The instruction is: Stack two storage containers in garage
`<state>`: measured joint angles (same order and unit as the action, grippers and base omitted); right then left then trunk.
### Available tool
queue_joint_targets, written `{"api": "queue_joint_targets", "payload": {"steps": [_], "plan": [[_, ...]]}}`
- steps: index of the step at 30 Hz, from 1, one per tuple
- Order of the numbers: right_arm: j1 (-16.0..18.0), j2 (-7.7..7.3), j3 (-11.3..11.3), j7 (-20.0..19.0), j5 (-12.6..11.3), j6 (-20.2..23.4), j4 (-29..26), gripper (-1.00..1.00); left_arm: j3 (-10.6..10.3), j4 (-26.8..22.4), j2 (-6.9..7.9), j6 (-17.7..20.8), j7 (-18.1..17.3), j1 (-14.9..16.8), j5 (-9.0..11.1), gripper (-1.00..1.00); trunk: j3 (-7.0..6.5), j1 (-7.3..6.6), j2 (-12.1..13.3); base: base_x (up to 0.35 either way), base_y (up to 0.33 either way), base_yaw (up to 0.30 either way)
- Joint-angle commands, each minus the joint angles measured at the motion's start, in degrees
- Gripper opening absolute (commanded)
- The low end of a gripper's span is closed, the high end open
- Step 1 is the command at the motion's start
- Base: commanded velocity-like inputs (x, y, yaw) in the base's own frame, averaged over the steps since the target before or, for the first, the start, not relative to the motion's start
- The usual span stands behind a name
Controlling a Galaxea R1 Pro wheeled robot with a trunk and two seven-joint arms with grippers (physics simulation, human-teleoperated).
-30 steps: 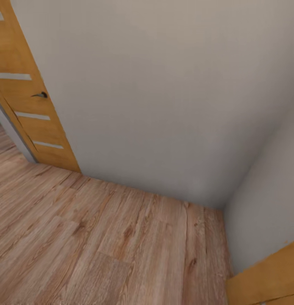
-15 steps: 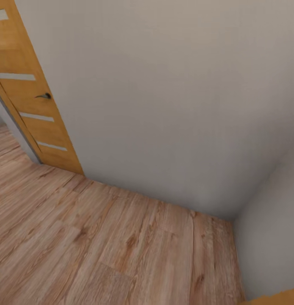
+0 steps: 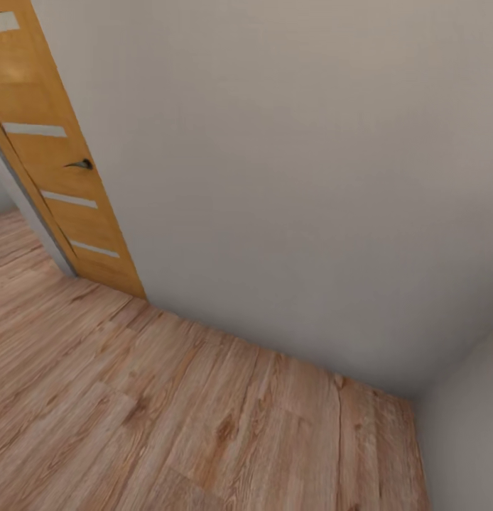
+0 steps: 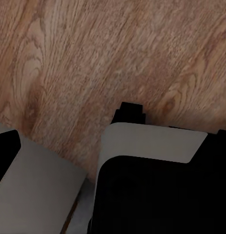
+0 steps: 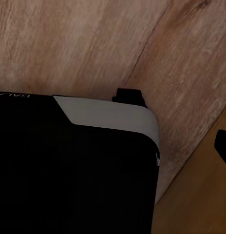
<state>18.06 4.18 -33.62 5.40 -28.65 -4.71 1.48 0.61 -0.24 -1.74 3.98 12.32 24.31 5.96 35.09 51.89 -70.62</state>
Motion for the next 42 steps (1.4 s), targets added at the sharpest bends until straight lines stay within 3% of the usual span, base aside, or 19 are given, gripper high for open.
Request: {"api": "queue_joint_targets", "payload": {"steps": [1,33,42], "plan": [[0.05,0.04,-0.48,0.05,-0.53,-0.3,0.14,1.0,0.0,-0.03,-0.02,0.15,0.16,0.04,0.55,1.0,0.05,0.03,-0.02,0.321,0.0,0.266],[0.05,0.04,-0.48,0.05,-0.44,-0.31,0.11,1.0,0.0,-0.03,-0.02,0.15,0.16,0.04,0.55,1.0,0.05,0.03,-0.02,0.319,0.0,0.269],[0.05,0.04,-0.48,0.05,-0.44,-0.32,0.15,1.0,0.0,-0.03,-0.02,0.15,0.21,0.04,0.55,1.0,0.05,0.03,-0.02,0.101,0.0,0.27]]}}
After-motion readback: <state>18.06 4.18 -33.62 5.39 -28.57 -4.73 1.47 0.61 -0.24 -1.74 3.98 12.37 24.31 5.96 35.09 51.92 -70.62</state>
